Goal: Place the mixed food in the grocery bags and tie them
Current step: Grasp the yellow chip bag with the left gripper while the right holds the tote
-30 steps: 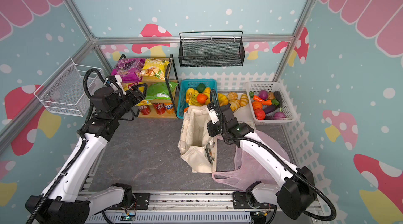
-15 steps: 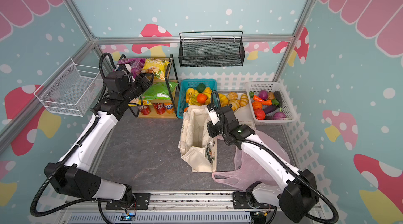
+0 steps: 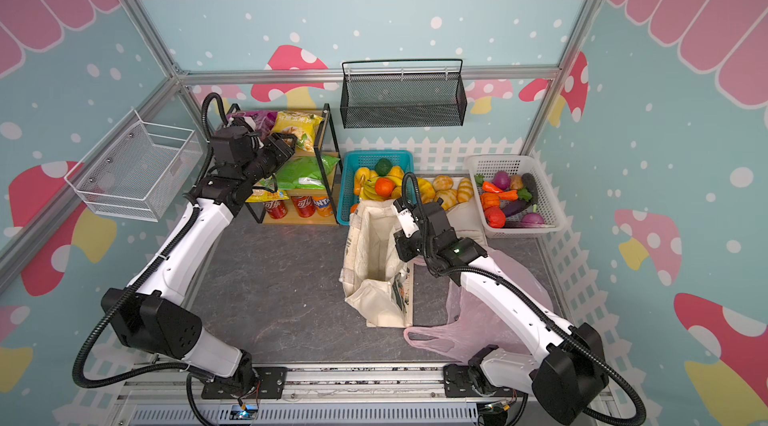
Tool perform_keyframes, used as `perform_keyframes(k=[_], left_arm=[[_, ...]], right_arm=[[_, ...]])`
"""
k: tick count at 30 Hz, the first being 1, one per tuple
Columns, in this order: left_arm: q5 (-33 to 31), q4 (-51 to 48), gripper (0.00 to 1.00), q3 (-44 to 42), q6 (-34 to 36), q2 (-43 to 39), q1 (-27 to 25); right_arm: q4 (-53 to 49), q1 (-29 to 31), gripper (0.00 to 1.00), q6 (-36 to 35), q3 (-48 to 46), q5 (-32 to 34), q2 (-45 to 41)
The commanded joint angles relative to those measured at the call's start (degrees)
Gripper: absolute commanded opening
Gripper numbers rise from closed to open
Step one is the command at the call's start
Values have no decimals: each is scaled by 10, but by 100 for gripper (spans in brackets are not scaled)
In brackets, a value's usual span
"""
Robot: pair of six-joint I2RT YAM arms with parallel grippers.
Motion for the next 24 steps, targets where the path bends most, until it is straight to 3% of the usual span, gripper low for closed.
perform_keyframes(k=[1,5,24], left_arm=[[-10,11,56,16,-14,12,2],[-10,25,50,16,-20,20,2],[-2,107,0,6,-10,7,3]], right_arm=[[44,-3,0,-12,4,1,-11],[44,-4,0,-13,1,2,-11],[48,-3,0,0,-15,24,-16]])
